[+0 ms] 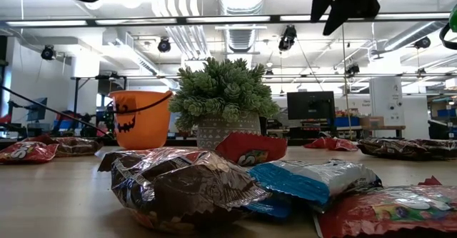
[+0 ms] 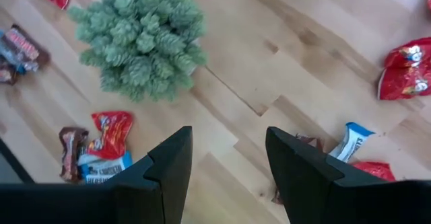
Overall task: Organize candy in baskets
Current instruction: Put the brown chocolate bar into the green bucket
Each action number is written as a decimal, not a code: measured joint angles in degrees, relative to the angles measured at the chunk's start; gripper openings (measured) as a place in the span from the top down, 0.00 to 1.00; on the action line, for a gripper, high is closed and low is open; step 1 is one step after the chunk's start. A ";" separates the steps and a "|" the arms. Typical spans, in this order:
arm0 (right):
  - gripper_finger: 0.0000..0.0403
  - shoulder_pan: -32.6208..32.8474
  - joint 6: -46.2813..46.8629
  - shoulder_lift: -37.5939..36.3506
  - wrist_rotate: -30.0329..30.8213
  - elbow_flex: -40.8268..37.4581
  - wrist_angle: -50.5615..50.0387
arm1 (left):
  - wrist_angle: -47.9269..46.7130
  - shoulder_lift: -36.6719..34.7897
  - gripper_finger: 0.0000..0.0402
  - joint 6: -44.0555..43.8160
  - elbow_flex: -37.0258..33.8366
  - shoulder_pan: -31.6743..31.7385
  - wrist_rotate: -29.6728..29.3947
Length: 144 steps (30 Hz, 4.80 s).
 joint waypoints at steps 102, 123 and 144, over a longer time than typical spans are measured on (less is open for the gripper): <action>0.55 -0.84 -5.95 -9.14 -0.89 -0.02 -4.96 | 35.01 33.91 0.45 -44.44 -26.10 -42.25 -1.65; 0.55 -0.84 -5.92 -9.14 -0.89 -0.02 -4.94 | 36.95 33.75 0.60 -46.90 -30.67 -42.30 -1.70; 0.55 -0.84 -7.18 -9.14 -0.87 -0.02 -4.92 | 35.61 33.66 0.99 -47.48 -26.72 -42.32 -2.08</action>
